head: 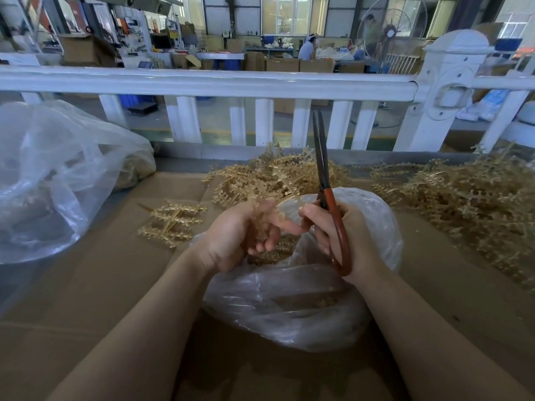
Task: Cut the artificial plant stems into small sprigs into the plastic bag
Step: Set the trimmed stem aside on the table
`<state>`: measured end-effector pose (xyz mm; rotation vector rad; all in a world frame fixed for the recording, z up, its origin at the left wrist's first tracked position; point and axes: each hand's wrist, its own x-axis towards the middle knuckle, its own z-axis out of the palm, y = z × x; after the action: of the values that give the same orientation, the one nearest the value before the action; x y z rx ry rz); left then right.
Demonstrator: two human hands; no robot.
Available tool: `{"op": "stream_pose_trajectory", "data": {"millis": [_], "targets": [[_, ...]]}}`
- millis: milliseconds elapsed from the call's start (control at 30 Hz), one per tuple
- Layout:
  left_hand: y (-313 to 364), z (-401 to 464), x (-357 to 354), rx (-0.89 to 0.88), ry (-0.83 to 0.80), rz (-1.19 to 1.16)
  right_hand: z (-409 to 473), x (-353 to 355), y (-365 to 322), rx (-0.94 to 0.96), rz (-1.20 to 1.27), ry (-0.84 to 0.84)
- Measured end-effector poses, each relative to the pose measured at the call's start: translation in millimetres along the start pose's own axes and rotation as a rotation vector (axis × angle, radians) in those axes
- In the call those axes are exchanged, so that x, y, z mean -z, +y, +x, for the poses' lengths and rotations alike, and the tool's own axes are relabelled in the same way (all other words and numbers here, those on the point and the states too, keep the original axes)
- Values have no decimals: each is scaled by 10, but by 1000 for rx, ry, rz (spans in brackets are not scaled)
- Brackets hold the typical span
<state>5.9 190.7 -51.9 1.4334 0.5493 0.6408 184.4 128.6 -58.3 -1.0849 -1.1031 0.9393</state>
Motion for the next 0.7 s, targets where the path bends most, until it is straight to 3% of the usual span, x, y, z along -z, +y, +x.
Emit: {"op": "stream_pose_trajectory", "data": {"millis": [200,467,600,700], "targets": [[-26,12,98,-59,-250,-194,33,24,61,-5,-12,-4],[-51,-2,126,-104,-268,-292,58,41,97,6,29,-40],[24,1,97,-214,-44,-344,32,55,72,47,61,-38],[96,-23,189,-328,437,-252,26,45,54,60,87,-9]]}}
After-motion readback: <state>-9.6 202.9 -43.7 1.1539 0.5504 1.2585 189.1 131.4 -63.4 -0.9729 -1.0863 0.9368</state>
